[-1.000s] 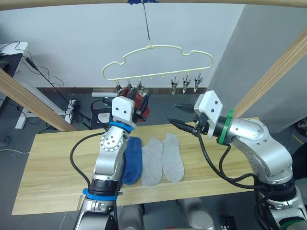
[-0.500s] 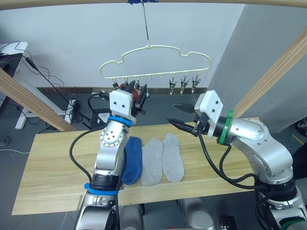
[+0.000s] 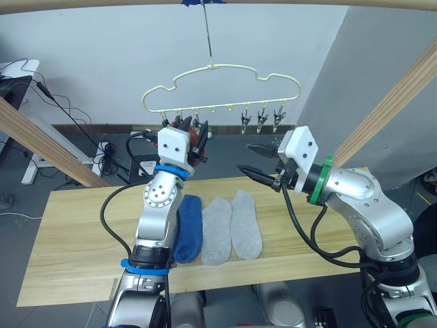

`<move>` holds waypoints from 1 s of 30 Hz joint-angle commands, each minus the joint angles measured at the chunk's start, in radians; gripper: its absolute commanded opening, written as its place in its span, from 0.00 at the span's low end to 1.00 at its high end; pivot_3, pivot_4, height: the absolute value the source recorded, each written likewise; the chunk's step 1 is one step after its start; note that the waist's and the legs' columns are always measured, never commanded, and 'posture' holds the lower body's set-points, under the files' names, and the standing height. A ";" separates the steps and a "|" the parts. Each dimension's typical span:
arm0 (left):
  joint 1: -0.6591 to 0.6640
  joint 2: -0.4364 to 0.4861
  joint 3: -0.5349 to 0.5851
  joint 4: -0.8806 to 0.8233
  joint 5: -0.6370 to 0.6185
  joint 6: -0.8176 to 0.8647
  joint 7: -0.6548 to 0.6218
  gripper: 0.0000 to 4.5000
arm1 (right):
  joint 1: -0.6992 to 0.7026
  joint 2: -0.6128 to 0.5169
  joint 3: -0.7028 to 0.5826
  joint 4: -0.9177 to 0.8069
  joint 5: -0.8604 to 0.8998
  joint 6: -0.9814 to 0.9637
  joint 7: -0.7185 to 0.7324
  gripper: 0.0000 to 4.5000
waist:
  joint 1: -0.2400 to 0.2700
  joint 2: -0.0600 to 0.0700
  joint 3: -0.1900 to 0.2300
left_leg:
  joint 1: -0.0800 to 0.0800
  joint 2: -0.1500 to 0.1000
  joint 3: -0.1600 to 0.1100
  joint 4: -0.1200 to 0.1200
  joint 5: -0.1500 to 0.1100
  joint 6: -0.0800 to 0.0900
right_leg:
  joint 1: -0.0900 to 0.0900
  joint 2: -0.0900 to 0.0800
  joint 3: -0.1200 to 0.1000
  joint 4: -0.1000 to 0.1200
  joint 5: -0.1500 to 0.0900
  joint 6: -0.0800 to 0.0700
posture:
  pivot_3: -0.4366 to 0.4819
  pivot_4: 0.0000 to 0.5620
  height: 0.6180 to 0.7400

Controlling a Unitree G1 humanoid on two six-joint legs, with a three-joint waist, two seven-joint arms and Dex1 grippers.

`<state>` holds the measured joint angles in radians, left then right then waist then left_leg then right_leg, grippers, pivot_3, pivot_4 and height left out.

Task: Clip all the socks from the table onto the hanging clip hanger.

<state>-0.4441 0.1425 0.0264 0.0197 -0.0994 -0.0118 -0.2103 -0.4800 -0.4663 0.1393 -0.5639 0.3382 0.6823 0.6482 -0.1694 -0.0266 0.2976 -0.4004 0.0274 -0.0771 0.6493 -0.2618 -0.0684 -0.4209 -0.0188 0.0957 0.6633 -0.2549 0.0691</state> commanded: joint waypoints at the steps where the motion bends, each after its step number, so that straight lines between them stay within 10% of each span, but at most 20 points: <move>1: -0.017 -0.001 0.000 -0.012 0.001 -0.013 -0.001 0.37 | 0.004 -0.004 -0.016 -0.021 0.009 -0.022 -0.006 0.55 | 0.000 0.000 0.000 | 0.000 0.000 0.000 0.000 0.000 0.000 | 0.000 0.000 0.000 0.000 0.000 0.000 | 0.19 0.50 1.00; 8: -0.022 0.000 -0.004 -0.012 0.001 -0.011 -0.005 0.05 | 0.014 -0.008 -0.016 -0.021 0.007 -0.024 -0.005 0.55 | 0.000 0.000 0.000 | 0.000 0.000 0.000 0.000 0.000 0.000 | 0.000 0.000 0.000 0.000 0.000 0.000 | 0.19 0.50 1.00; 14: -0.016 0.023 -0.006 -0.033 0.008 -0.008 -0.019 0.05 | 0.110 -0.001 0.066 0.031 -0.089 -0.037 -0.068 0.55 | 0.001 0.000 0.000 | 0.000 0.000 0.000 0.000 0.000 0.000 | 0.000 0.000 0.000 0.000 0.000 0.000 | 0.20 0.51 1.00; 21: 0.003 0.052 -0.001 -0.071 -0.003 0.019 -0.053 0.05 | 0.198 0.136 0.240 0.189 -0.275 -0.077 -0.255 0.99 | 0.000 0.000 0.000 | 0.001 0.000 0.000 0.000 0.000 0.000 | 0.000 0.000 0.000 0.001 0.000 0.000 | 0.21 0.52 1.00; 30: 0.017 0.072 0.002 -0.106 -0.029 0.072 -0.094 0.05 | 0.188 0.273 0.277 0.524 -0.406 -0.207 -0.387 1.00 | 0.006 0.000 0.000 | 0.000 0.000 0.000 0.000 0.000 0.000 | 0.000 0.000 0.000 0.001 0.000 0.000 | 0.25 0.53 1.00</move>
<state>-0.4300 0.2105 0.0268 -0.0402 -0.1155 0.0608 -0.2976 -0.2899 -0.1988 0.4175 -0.0613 -0.0433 0.5203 0.2799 -0.1633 -0.0267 0.2976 -0.3999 0.0276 -0.0772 0.6494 -0.2617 -0.0686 -0.4209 -0.0188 0.0958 0.6638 -0.2549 0.0691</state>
